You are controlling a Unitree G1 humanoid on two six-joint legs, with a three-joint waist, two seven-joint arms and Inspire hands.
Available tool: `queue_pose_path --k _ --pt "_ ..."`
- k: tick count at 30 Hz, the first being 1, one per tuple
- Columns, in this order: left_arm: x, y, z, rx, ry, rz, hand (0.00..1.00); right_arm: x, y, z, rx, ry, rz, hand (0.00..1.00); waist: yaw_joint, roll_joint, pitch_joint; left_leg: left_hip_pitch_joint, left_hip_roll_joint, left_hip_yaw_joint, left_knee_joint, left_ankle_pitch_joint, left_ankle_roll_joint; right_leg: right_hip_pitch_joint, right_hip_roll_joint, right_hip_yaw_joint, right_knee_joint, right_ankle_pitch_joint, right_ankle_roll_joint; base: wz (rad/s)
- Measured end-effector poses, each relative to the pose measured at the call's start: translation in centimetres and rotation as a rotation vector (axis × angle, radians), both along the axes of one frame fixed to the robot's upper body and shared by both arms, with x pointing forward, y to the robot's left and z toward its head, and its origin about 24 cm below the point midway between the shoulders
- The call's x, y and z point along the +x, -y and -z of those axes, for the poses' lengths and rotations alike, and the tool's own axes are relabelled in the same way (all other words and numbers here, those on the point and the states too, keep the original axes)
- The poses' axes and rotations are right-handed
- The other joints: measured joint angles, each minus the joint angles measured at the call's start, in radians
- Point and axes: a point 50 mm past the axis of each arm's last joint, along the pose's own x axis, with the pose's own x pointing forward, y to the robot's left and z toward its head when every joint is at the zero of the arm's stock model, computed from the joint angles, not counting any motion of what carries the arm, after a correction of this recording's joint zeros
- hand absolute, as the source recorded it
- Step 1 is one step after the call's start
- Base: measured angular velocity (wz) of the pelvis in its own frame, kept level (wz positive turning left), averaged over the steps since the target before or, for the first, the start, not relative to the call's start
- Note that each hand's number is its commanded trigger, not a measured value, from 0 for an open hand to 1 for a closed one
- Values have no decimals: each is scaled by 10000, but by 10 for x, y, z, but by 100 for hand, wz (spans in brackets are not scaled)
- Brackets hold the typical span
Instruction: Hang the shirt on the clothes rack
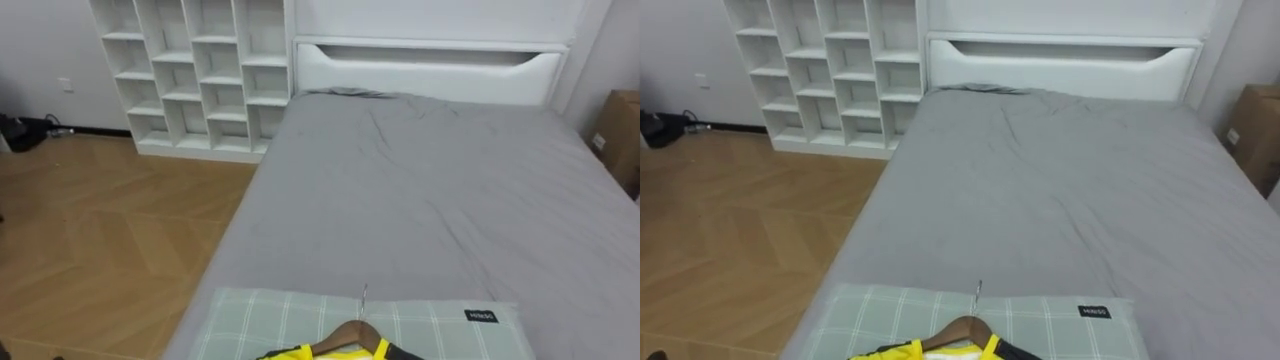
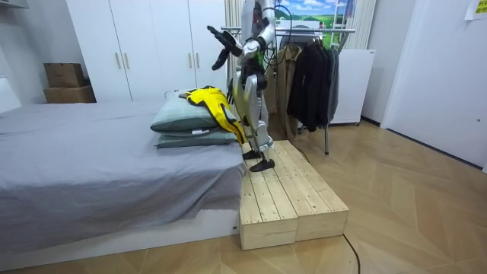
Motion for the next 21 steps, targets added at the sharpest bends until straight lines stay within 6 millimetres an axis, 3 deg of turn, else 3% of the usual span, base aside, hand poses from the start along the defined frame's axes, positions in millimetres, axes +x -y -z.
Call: queue_pose_path --k 11,15,21 --pt "19 12 -10 518 225 897 0 4 0 0 -86 86 -305 0 -28 -40 88 -83 20 153 -85 25 4 -228 19 221 1 0 0 -4" --pt "26 24 -13 871 222 1660 0 1 0 0 -83 40 -267 0 -131 -50 58 -84 20 241 -62 29 10 -258 4 298 11 0 1 -7" --pt "37 45 -11 985 -335 2954 0 6 1 -1 -94 191 -243 0 -574 -25 44 -163 11 293 -61 30 10 -353 17 596 -4 0 1 -3"
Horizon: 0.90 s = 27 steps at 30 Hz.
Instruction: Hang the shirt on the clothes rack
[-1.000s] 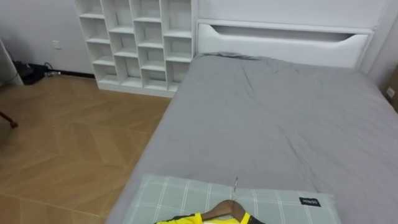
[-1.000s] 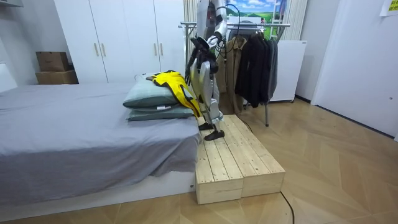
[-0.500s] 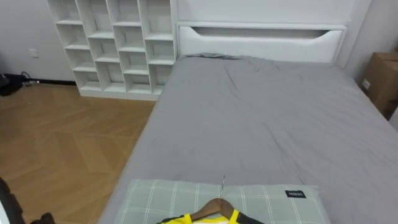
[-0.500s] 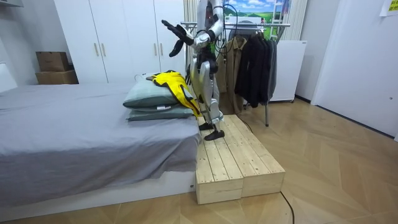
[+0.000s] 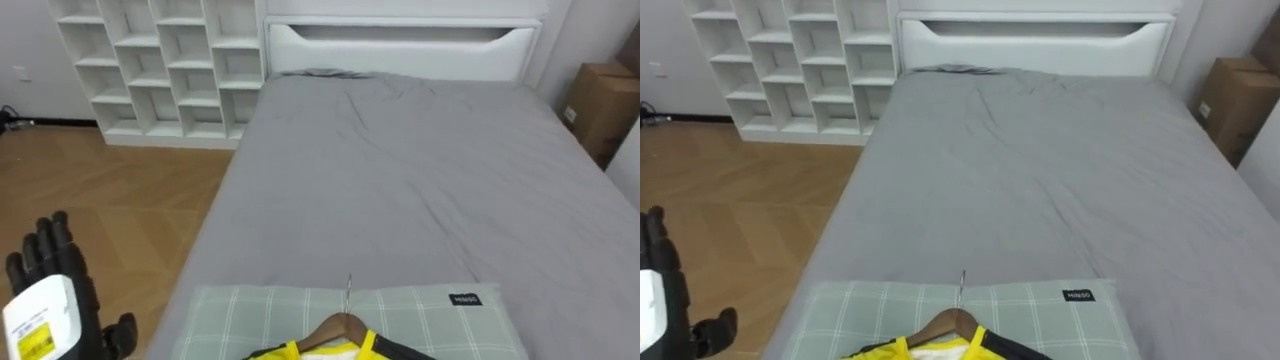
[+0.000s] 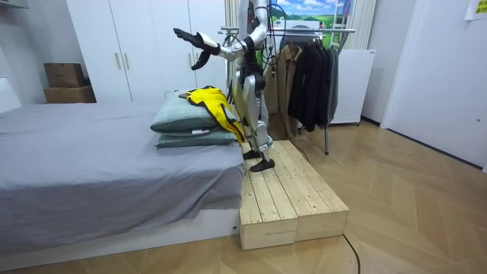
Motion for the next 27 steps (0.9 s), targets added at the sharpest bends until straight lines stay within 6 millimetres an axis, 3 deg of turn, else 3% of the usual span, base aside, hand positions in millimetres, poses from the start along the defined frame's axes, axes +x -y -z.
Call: queue_pose_path --k 6,12,27 --pt "12 9 -3 172 -240 688 0 5 0 0 10 113 32 0 -32 11 11 76 31 232 -22 1 -1 -16 32 421 -3 0 0 -11" --pt "26 22 -10 613 -273 1484 0 6 -1 0 50 111 5 0 -33 23 7 50 30 285 -38 0 1 -42 36 436 7 17 4 -1" --pt "26 31 2 622 -1661 2060 0 7 -3 0 103 154 105 0 -437 129 31 70 113 406 -7 0 -4 -22 106 443 6 75 -27 0"
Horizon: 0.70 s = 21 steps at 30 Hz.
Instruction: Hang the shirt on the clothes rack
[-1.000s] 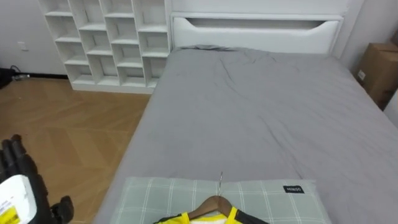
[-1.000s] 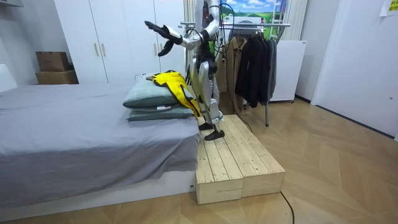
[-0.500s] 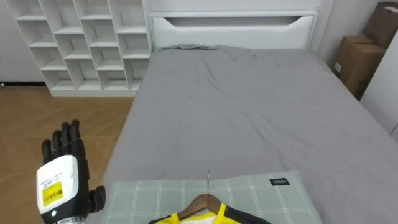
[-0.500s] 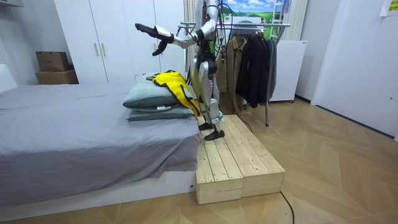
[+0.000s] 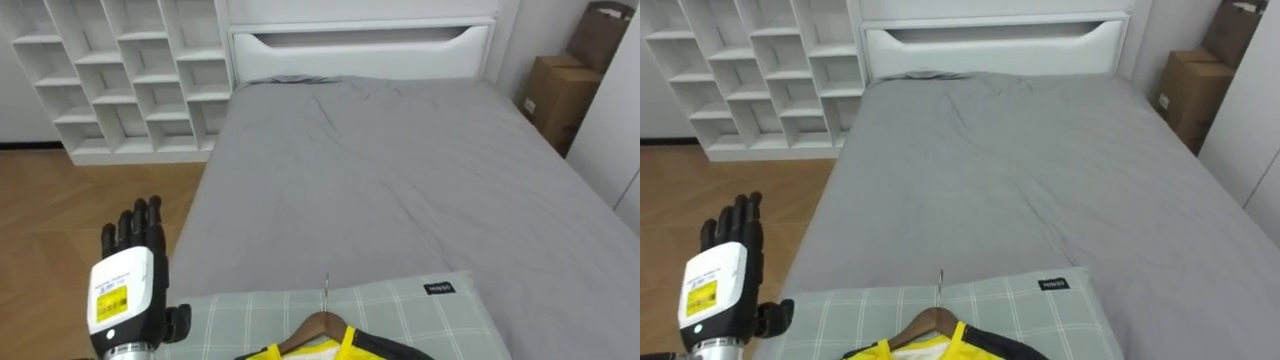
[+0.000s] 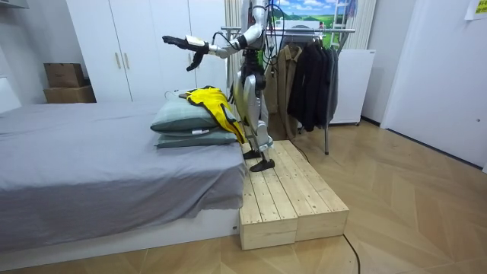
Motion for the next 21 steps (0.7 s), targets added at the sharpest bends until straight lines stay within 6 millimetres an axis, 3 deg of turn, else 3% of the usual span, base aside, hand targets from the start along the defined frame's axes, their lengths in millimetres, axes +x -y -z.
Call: queue_pose_path --k 9,21 --pt "-7 2 22 395 -1768 255 0 1 -1 0 85 65 265 0 -371 49 6 41 20 117 -69 0 0 -23 15 106 -4 0 1 -3" --pt "-18 1 44 753 -3768 434 0 0 1 0 148 30 252 0 -364 82 34 44 24 151 -79 1 -1 -60 28 234 11 1 0 -2"
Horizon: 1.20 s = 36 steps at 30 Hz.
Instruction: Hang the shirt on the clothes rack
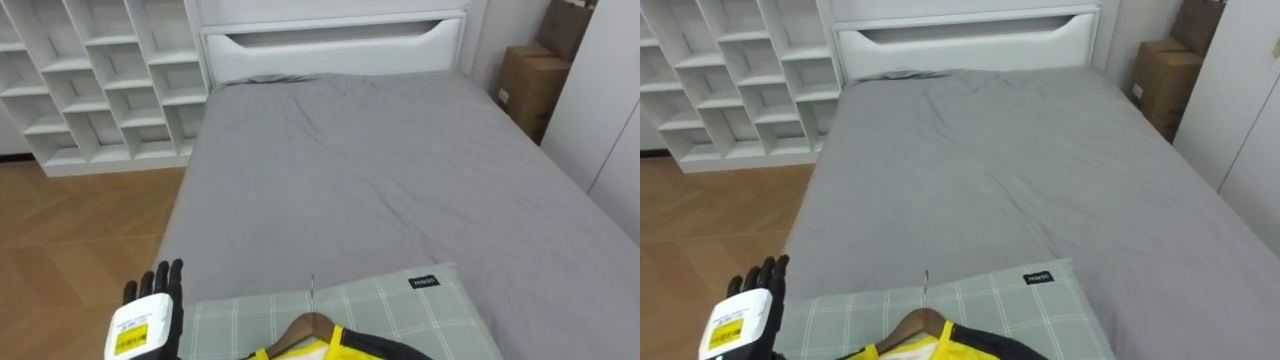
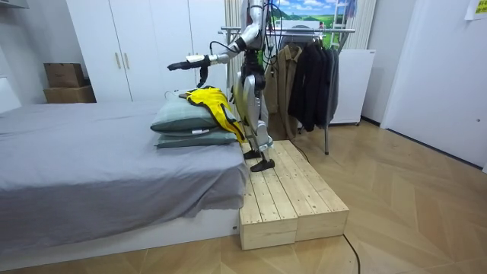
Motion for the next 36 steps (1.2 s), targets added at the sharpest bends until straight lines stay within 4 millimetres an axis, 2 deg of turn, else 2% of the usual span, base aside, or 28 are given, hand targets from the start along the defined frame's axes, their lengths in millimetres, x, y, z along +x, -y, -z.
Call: queue_pose_path --k 5,9,12,18,20,26,31,36 --pt "1 22 5 -199 -653 979 0 3 1 0 -38 76 -92 0 -31 53 15 -109 -2 -28 -38 -3 0 -86 3 1 -5 5 4 0" --pt "3 35 6 -540 -932 1343 0 5 1 -1 -62 136 -102 0 -125 117 58 -188 5 -29 -25 -2 -2 -149 14 -3 -5 5 2 0" --pt "5 37 5 -577 -868 1465 0 6 2 -1 -73 234 -106 0 -239 141 68 -288 5 -24 6 -1 -3 -227 10 -1 7 5 2 0" --pt "8 39 3 -598 -779 1584 0 9 1 -1 -59 268 -260 0 -233 123 44 -492 0 -7 88 2 -2 -466 1 19 48 6 1 0" --pt "8 38 4 -587 -817 1567 0 11 1 -2 -52 291 -289 0 -236 88 59 -515 0 -9 86 4 -3 -489 1 18 45 7 -1 0" --pt "9 38 4 -588 -796 1561 0 12 0 -1 -30 259 -309 0 -227 21 22 -530 2 -24 82 4 -3 -503 -1 7 34 7 -1 0" --pt "17 39 -2 -567 -499 1677 0 11 -1 -1 25 256 -271 0 -225 -39 -6 -511 3 -14 71 6 -4 -488 -1 8 25 7 -1 0" --pt "26 39 -7 -865 -147 1584 0 12 -2 -1 17 246 -378 0 -226 -74 11 -522 5 9 70 6 -5 -484 2 5 13 9 -3 0"
